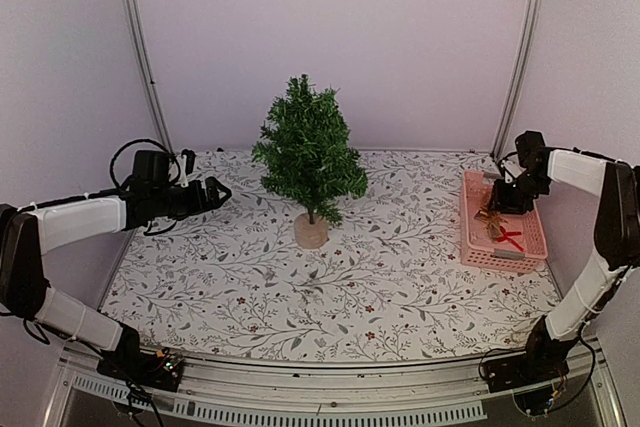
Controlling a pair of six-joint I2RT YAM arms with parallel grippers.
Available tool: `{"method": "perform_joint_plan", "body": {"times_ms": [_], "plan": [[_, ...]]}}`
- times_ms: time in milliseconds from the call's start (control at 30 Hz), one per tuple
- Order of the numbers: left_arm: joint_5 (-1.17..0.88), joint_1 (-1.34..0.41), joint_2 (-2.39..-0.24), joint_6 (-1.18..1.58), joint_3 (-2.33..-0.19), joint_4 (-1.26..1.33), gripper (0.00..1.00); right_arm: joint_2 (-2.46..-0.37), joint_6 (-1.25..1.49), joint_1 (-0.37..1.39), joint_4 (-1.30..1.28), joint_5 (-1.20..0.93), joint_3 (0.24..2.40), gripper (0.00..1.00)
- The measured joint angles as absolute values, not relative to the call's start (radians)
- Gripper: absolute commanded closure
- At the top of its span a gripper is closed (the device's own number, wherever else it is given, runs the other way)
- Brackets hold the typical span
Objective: Decorate the small christmas tree
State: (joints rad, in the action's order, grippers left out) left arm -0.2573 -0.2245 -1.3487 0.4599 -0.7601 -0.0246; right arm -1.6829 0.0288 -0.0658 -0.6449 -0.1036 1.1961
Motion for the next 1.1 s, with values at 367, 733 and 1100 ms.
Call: {"method": "perform_joint_plan", "body": {"times_ms": [367,733,1100], "plan": [[-0.270,-0.224,-1.358,0.461,-0.753,-0.022,0.01,-1.455,0.177,-0.065,-0.764,-0.141,1.048,0.55],[-0.281,-0.224,-1.377,0.474,-0.753,0.002,0.01,-1.464,0.577,-0.066,-0.731,-0.144,0.986,0.50],[-0.281,-0.224,-1.377,0.475,-0.753,0.004,0.01,-1.535,0.973,-0.067,-0.711,-0.083,0.984,0.51]]}}
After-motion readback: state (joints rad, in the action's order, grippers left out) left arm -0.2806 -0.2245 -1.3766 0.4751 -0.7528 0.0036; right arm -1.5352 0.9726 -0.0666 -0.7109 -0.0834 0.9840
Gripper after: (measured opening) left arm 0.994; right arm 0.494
